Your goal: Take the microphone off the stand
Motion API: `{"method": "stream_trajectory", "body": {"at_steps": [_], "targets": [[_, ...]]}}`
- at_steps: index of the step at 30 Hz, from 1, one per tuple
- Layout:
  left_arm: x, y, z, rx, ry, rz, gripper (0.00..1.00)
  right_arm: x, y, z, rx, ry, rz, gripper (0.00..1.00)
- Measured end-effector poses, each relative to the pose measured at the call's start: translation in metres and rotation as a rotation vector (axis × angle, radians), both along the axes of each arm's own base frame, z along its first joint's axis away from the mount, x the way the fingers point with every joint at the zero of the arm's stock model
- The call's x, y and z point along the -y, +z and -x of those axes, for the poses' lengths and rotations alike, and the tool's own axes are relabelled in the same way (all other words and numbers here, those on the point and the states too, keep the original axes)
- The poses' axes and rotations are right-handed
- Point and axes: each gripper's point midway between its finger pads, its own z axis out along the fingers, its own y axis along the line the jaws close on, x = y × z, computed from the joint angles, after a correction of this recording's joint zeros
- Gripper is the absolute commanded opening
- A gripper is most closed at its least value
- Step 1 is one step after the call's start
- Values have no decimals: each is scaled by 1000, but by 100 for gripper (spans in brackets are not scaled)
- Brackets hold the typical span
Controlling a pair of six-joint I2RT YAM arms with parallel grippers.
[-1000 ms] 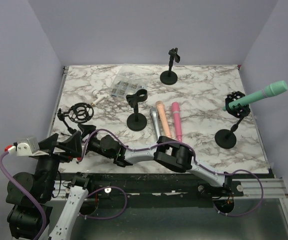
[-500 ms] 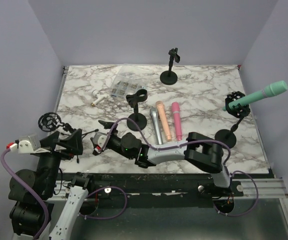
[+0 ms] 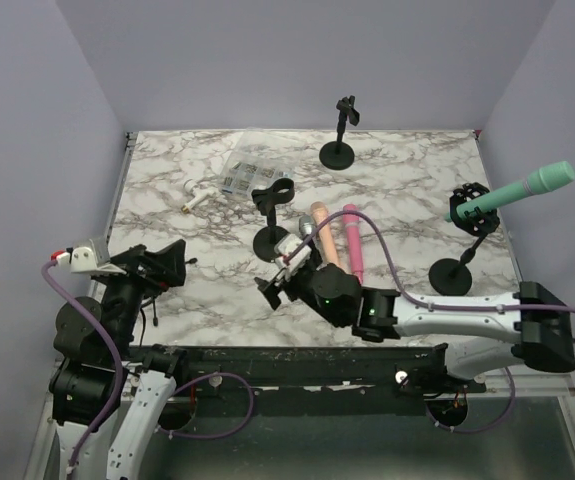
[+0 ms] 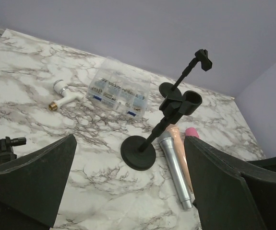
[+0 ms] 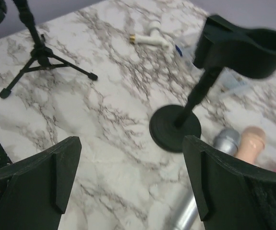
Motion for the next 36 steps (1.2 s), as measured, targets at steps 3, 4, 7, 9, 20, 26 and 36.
{"method": "stream_trajectory", "body": {"at_steps": [3,4,7,9,20,26,36], "targets": [[4,-2,-6,-2,-13,4,98,41,-3,1,-96,-111,-3,100],[5,-3,-7,-2,-17,6,99,54,-3,0,-124,-151,-6,100],[6,-1,-10,8,-23,8,99,95,3,-1,-182,-278,-21,100],[7,2,-12,20,-27,10,99,122,15,-3,-205,-368,-39,100],[20,-7,-35,18,-72,10,99,247,160,-9,-226,-756,-417,100],[25,-12,-39,17,-91,15,99,255,161,-32,-163,-905,-296,100],[24,-9,-37,32,-91,17,99,261,166,-128,-164,-1090,-108,97]]}}
